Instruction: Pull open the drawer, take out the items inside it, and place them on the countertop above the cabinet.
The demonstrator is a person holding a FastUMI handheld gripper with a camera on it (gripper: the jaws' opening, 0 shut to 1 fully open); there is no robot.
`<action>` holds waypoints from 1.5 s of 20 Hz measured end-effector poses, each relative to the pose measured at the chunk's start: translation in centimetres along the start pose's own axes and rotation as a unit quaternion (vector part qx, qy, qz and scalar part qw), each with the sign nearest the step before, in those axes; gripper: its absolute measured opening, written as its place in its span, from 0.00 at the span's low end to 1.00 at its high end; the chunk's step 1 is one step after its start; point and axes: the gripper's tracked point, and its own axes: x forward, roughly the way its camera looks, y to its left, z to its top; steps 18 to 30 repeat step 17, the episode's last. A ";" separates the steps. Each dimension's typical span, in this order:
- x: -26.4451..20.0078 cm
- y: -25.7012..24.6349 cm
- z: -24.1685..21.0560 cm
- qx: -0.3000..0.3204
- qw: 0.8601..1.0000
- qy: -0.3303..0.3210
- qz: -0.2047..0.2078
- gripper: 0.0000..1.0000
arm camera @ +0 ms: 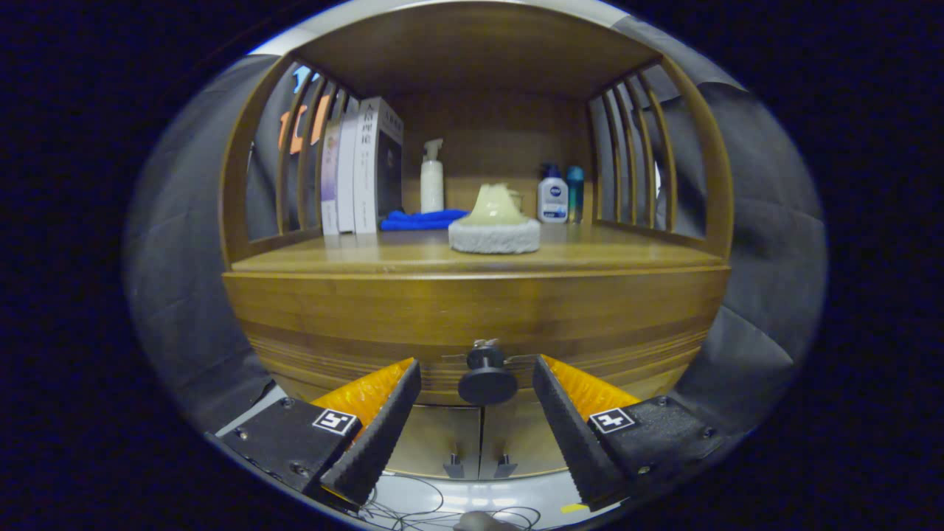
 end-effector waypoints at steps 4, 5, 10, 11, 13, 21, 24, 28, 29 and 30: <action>-6.2 -0.9 1.4 0.007 0.999 -0.034 0.010 1.00; -7.7 -1.1 1.9 0.010 0.999 -0.045 0.014 1.00; -15.8 -3.2 3.6 0.020 0.996 -0.091 0.008 0.99; -17.1 -3.4 3.8 0.021 0.995 -0.099 0.007 0.99; -18.7 -4.1 4.0 0.018 0.994 -0.111 0.001 0.99; -22.0 -5.5 3.3 0.016 0.992 -0.124 -0.015 0.99; -22.0 -5.5 3.3 0.016 0.992 -0.124 -0.015 0.99; -22.0 -5.5 3.3 0.016 0.992 -0.124 -0.015 0.99; -22.0 -5.5 3.3 0.016 0.992 -0.124 -0.015 0.99; -22.0 -5.5 3.3 0.016 0.992 -0.124 -0.015 0.99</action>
